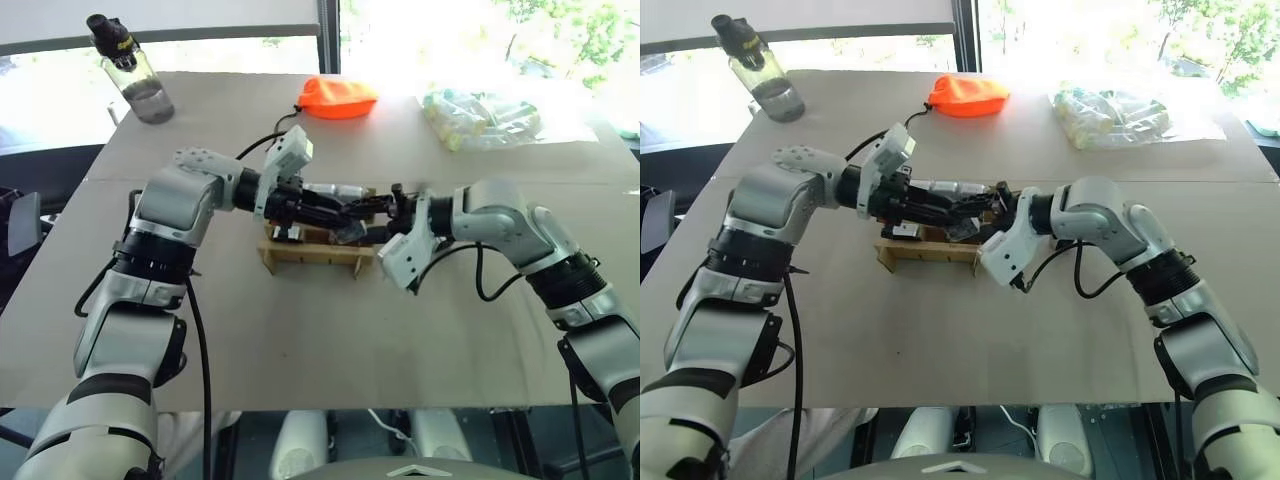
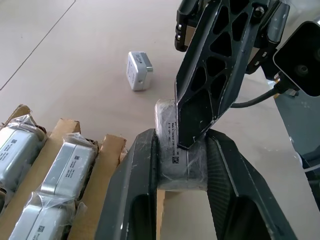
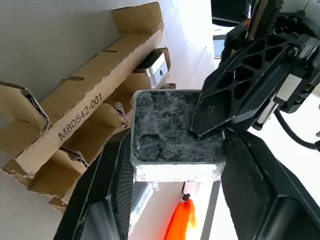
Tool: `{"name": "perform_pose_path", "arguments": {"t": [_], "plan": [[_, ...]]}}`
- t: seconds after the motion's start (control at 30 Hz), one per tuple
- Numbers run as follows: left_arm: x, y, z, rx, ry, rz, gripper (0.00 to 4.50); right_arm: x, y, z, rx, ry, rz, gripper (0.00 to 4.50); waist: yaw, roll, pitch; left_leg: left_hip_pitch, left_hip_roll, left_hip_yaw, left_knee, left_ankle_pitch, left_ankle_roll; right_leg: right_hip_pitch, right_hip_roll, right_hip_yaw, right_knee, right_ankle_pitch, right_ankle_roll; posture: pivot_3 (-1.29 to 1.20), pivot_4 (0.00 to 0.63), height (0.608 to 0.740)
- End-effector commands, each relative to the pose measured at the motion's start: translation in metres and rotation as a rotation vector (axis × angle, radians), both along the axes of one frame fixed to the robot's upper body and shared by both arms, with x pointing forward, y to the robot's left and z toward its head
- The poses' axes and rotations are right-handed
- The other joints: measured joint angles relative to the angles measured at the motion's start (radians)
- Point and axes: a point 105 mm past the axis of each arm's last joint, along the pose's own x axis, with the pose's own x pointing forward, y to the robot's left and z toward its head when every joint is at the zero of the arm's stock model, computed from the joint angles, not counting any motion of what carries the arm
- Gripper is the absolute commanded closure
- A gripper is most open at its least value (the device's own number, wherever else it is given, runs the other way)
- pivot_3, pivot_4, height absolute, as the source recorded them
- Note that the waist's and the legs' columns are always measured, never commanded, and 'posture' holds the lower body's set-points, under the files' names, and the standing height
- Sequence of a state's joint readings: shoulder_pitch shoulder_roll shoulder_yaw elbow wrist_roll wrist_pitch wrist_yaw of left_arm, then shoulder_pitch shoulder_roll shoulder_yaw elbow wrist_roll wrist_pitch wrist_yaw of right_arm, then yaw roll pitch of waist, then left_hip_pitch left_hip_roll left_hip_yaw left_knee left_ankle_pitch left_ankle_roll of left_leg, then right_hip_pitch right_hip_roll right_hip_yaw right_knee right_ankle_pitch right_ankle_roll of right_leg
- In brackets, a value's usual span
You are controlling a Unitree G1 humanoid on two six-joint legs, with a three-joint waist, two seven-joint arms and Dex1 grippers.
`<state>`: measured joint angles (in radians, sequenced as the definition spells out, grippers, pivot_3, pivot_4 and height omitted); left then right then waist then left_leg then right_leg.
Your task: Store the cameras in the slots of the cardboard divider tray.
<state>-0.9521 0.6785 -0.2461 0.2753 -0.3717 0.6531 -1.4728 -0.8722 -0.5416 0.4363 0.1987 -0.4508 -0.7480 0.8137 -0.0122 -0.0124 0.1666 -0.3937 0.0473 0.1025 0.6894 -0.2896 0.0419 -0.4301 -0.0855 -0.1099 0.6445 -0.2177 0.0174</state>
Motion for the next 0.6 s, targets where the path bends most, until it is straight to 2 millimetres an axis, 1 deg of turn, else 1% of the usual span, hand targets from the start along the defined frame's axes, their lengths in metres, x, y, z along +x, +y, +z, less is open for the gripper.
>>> {"name": "perform_pose_path", "arguments": {"t": [0.03, 0.1, 0.13, 0.2, 0.3, 0.33, 0.43, 0.5, 0.6], "plan": [[-0.007, -0.005, 0.001, 0.046, -0.013, -0.060, 3.77, 0.001, 0.002, 0.022, 0.040, -0.068, 0.003, 1.31, 0.000, 0.000, 0.000, 0.000, 0.000, 0.000, 0.000, 0.000, 0.000, 0.000, 0.000, 0.000, 0.000, 0.000, 0.000, 0.00, 0.150, 0.726], [-0.006, -0.006, 0.000, 0.048, -0.018, -0.061, 3.77, 0.000, 0.002, 0.023, 0.056, -0.070, 0.006, 0.24, 0.000, 0.000, 0.000, 0.000, 0.000, 0.000, 0.000, 0.000, 0.000, 0.000, 0.000, 0.000, 0.000, 0.000, 0.000, 0.00, 0.150, 0.726], [-0.006, -0.006, 0.001, 0.051, -0.024, -0.064, 3.77, 0.000, 0.002, 0.024, 0.066, -0.068, 0.007, 0.05, 0.000, 0.000, 0.000, 0.000, 0.000, 0.000, 0.000, 0.000, 0.000, 0.000, 0.000, 0.000, 0.000, 0.000, 0.000, 0.00, 0.150, 0.726], [-0.003, -0.005, 0.002, 0.054, -0.039, -0.062, 3.77, -0.001, 0.002, 0.025, 0.086, -0.060, 0.005, 0.05, 0.000, 0.000, 0.000, 0.000, 0.000, 0.000, 0.000, 0.000, 0.000, 0.000, 0.000, 0.000, 0.000, 0.000, 0.000, 0.00, 0.150, 0.726], [0.005, -0.001, 0.015, 0.027, -0.096, -0.041, 3.77, -0.006, -0.005, 0.028, 0.133, -0.003, 0.002, 0.05, 0.002, 0.000, 0.000, 0.000, 0.000, 0.000, 0.000, 0.000, 0.000, 0.000, 0.000, 0.000, 0.000, 0.000, 0.000, 0.00, 0.150, 0.726], [0.007, 0.001, 0.021, 0.013, -0.127, -0.045, 3.77, -0.010, -0.011, 0.027, 0.150, 0.040, -0.013, 0.05, 0.002, 0.000, 0.000, 0.000, 0.000, 0.000, 0.000, 0.000, 0.000, 0.000, 0.000, 0.000, 0.000, 0.000, 0.000, 0.00, 0.150, 0.726], [0.012, 0.006, 0.031, -0.003, -0.167, -0.045, 3.77, -0.020, -0.025, 0.021, 0.227, 0.231, -0.075, 0.05, 0.007, 0.000, 0.000, -0.001, 0.000, -0.002, 0.000, 0.000, 0.000, 0.000, 0.000, -0.002, -0.001, 0.000, 0.000, 0.00, 0.150, 0.726], [0.014, 0.009, 0.036, -0.022, -0.148, -0.030, 3.77, -0.030, -0.033, 0.014, 0.284, 0.387, -0.111, 0.05, 0.008, 0.000, 0.000, -0.002, 0.000, -0.002, 0.000, 0.000, 0.000, 0.000, 0.000, -0.003, -0.001, 0.000, 0.000, 0.00, 0.150, 0.726], [0.018, 0.016, 0.039, -0.009, -0.199, -0.018, 3.77, -0.045, -0.040, 0.008, 0.470, 0.669, -0.170, 0.05, 0.008, -0.001, 0.000, -0.003, 0.000, -0.003, 0.000, 0.000, 0.000, 0.000, 0.000, -0.003, -0.001, 0.000, 0.000, 0.00, 0.150, 0.726]]}}
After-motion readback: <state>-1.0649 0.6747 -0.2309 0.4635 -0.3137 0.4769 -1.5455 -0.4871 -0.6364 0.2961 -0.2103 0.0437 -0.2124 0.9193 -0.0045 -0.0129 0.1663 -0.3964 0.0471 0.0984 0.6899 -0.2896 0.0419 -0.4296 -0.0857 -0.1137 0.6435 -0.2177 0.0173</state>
